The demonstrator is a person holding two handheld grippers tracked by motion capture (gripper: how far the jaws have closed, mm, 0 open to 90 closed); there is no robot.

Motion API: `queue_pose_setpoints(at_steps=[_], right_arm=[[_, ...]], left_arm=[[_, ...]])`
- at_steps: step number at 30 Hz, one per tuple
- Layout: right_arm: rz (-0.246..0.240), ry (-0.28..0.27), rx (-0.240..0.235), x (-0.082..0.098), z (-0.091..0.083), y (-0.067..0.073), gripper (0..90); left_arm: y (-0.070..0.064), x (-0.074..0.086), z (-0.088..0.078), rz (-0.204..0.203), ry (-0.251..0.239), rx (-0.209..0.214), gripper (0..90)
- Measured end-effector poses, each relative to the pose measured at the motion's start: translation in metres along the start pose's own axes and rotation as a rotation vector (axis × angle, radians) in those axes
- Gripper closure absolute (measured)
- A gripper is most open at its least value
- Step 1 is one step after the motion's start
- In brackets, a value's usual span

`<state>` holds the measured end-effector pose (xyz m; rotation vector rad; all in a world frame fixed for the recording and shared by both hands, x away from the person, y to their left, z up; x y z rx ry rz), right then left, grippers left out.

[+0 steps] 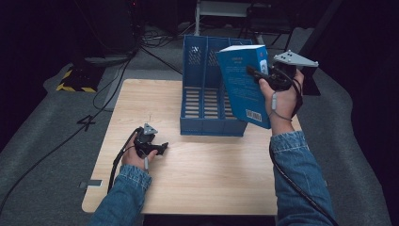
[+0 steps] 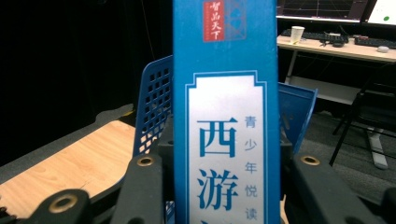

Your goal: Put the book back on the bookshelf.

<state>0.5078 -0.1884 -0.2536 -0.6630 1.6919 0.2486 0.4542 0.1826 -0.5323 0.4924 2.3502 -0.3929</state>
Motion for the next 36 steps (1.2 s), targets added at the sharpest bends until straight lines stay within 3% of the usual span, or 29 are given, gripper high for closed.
queue_pose_setpoints(at_steps=[6,14,21,26,31,36], right_arm=[[0.034,-0.002,0.025,0.003,0.009,-0.017,61.8],[0.137,0.007,0.049,0.010,0.022,-0.041,61.9],[0.176,0.023,0.079,0.016,0.028,-0.054,61.8],[0.215,0.036,0.099,0.018,0.029,-0.057,61.8],[0.217,0.053,0.122,0.014,0.035,-0.053,61.8],[0.214,0.043,0.108,0.009,0.045,-0.044,61.7]], left_arm=[[0.000,0.000,0.000,0.000,0.000,0.000,22.1],[0.000,0.000,0.000,0.000,0.000,0.000,22.1],[0.000,0.000,0.000,-0.001,-0.001,0.000,22.1],[0.000,0.000,0.000,0.000,0.000,0.000,22.1],[0.000,0.000,0.000,0.000,0.003,0.002,22.1],[0.000,0.000,0.000,0.002,-0.001,0.000,22.1]])
Point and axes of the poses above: each handheld gripper's, and its own axes: z roughly forward along the jaws, x roughly out of its underside, y roughly to its left, the point moved 4 cm from there along z, roughly forward along the jaws, and after that the axes turned 10 degrees about -z, right-handed, at the moved point
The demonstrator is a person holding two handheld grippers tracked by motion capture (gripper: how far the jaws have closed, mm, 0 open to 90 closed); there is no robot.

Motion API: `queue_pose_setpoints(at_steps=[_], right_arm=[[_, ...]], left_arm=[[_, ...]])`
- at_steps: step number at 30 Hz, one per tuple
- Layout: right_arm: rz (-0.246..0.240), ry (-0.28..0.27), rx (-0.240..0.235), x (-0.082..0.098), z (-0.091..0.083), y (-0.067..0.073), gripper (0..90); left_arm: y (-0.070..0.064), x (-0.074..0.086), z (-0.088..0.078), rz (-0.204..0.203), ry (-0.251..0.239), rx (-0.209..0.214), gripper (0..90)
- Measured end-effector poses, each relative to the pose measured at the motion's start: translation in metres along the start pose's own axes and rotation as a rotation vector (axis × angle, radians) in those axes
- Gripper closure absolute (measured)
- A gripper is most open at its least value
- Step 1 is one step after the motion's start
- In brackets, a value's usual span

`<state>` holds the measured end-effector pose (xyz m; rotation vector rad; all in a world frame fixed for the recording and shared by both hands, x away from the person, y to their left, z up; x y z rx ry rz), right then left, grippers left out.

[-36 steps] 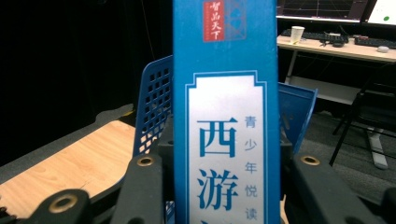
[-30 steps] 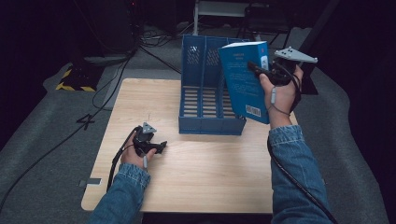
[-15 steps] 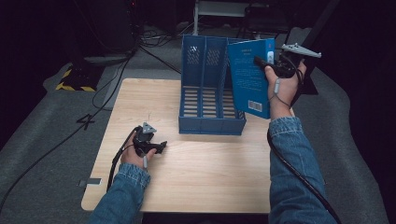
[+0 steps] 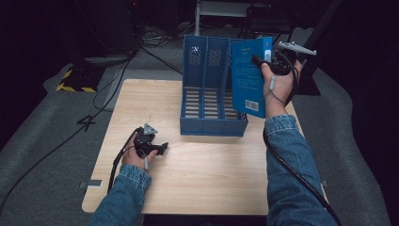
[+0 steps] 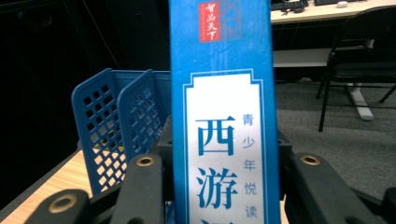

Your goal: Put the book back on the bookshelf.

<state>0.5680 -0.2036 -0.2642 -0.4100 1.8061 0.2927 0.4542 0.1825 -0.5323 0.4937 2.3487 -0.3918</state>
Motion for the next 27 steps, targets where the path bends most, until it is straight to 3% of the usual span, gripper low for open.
queue_pose_setpoints(at_steps=[5,12,16,20,27], right_arm=[[0.015,-0.003,-0.008,-0.006,0.007,0.007,61.8],[0.006,-0.038,0.034,-0.012,0.025,0.009,61.7],[0.020,-0.038,0.027,-0.012,0.030,0.008,61.7],[-0.008,-0.035,0.023,-0.010,0.035,0.012,61.6],[-0.009,-0.042,-0.002,0.002,0.048,0.018,61.3]], left_arm=[[0.000,0.000,0.000,-0.001,-0.001,0.000,22.1],[0.000,0.000,0.000,-0.003,0.000,0.000,22.1],[0.000,0.000,0.000,-0.003,0.000,0.000,22.2],[0.000,0.000,0.000,-0.002,0.003,0.002,22.1],[0.000,0.000,0.000,0.001,0.003,0.002,22.2]])
Point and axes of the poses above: each handheld gripper's, and its own axes: z roughly forward along the jaws, x roughly out of its underside, y roughly to its left, the point moved 4 cm from there along z, roughly forward along the jaws, and after that the axes turned 10 degrees about -z, right-handed, at the moved point
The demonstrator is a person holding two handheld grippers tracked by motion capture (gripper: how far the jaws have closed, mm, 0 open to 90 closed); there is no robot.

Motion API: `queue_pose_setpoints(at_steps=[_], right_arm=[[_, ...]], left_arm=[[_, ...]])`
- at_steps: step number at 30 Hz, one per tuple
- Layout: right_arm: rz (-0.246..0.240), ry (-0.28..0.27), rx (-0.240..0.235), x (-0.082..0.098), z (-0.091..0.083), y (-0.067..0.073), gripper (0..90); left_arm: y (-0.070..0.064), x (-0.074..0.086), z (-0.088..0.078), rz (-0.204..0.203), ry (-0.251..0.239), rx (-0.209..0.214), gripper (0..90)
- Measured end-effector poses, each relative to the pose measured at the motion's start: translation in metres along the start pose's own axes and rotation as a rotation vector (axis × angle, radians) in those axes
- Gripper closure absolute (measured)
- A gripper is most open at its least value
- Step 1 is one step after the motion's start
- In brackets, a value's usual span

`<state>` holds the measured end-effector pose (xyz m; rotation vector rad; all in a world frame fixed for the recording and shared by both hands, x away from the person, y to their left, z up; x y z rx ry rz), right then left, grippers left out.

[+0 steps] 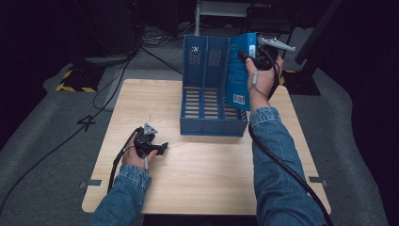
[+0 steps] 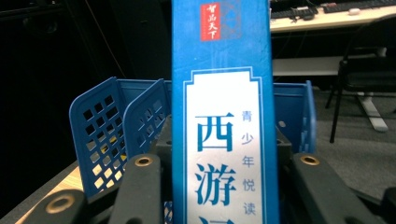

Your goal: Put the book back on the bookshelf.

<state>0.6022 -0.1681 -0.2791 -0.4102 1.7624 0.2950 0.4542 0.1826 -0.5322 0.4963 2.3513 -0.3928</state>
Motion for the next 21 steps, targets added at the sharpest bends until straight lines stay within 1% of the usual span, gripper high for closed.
queue_pose_setpoints(at_steps=[4,7,8,9,10,11,13,17,20,21], right_arm=[[-0.020,-0.013,0.002,0.003,0.003,0.007,61.1],[-0.007,-0.006,0.009,0.011,0.008,0.008,61.0],[-0.007,-0.006,0.009,0.011,0.008,0.008,61.0],[-0.029,-0.009,0.010,0.018,0.011,0.010,60.9],[-0.043,-0.006,0.009,0.020,0.013,0.012,60.8],[-0.043,-0.006,0.009,0.020,0.013,0.012,60.8],[-0.076,0.005,0.022,0.024,0.014,0.014,60.8],[-0.096,0.024,0.017,0.033,0.016,0.013,60.7],[-0.129,0.045,0.031,0.039,0.018,0.016,60.4],[-0.131,0.057,0.034,0.041,0.019,0.017,60.4]], left_arm=[[0.000,0.000,0.000,0.000,0.000,0.000,22.2],[0.000,0.000,0.000,0.000,0.001,-0.001,22.2],[0.000,0.000,0.000,0.000,0.001,-0.001,22.2],[0.000,0.000,0.000,0.000,0.000,0.000,22.2],[0.000,0.000,0.000,0.000,0.000,0.000,22.2],[0.000,0.000,0.000,0.000,0.000,0.000,22.2],[0.000,0.000,0.000,0.000,0.000,0.000,22.2],[0.000,0.000,0.000,0.000,0.000,0.000,22.1],[0.000,0.000,0.000,0.000,0.000,0.000,22.2],[0.000,0.000,0.000,0.000,0.000,0.000,22.2]])
Point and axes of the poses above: each handheld gripper's, and its own axes: z roughly forward along the jaws, x roughly out of its underside, y roughly to its left, the point moved 4 cm from there along z, roughly forward along the jaws, and after that the axes turned 10 degrees about -z, right-handed, at the moved point
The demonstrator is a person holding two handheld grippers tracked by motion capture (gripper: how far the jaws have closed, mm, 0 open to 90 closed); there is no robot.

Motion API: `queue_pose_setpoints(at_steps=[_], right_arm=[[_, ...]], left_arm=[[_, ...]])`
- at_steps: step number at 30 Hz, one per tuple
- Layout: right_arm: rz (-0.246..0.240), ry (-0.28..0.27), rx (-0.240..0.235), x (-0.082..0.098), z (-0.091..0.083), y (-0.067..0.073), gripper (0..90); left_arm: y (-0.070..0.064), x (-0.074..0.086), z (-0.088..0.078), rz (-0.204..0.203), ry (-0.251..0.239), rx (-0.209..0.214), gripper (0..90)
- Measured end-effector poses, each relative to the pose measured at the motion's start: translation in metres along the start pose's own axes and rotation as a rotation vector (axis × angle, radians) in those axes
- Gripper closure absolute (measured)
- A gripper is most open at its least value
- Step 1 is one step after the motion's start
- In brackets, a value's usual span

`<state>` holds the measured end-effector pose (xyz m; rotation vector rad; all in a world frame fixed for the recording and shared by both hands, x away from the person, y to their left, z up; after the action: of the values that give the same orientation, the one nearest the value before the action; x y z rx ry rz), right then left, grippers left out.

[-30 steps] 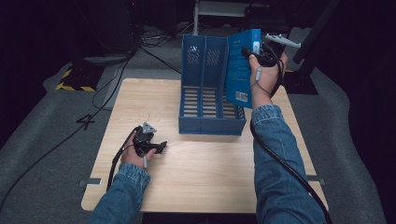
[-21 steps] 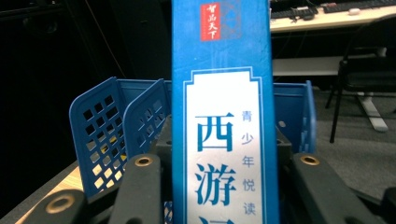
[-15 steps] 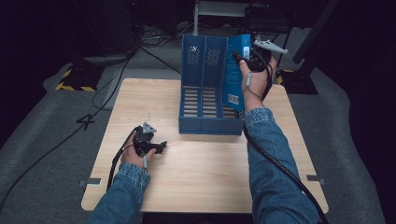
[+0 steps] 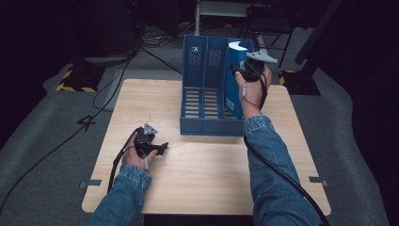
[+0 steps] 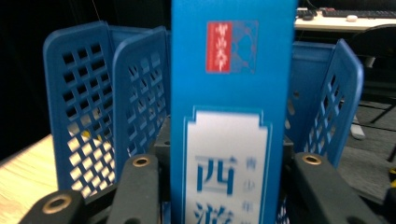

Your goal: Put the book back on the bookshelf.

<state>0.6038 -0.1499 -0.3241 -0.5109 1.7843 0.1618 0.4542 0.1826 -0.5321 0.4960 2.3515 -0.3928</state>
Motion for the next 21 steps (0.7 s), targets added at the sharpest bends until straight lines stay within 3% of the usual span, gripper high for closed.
queue_pose_setpoints(at_steps=[7,11,16,21], right_arm=[[0.003,0.098,0.006,0.019,0.014,0.001,59.9],[0.002,0.098,0.003,0.023,0.018,0.004,59.4],[0.005,0.115,0.015,0.031,0.010,0.004,59.2],[-0.016,0.146,0.023,0.045,-0.001,0.014,58.6]], left_arm=[[0.000,0.000,0.000,0.000,0.000,0.000,22.2],[0.000,0.000,0.000,0.000,0.000,0.000,22.2],[0.000,0.000,0.000,0.000,-0.002,0.000,22.2],[0.000,0.000,0.000,0.000,-0.002,-0.002,22.2]])
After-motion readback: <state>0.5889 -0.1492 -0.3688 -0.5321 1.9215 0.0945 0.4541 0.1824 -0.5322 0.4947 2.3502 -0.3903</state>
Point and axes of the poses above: each handheld gripper's, and its own axes: z roughly forward along the jaws, x roughly out of its underside, y roughly to its left, the point moved 4 cm from there along z, roughly forward along the jaws, and after that the axes turned 10 degrees about -z, right-handed, at the moved point
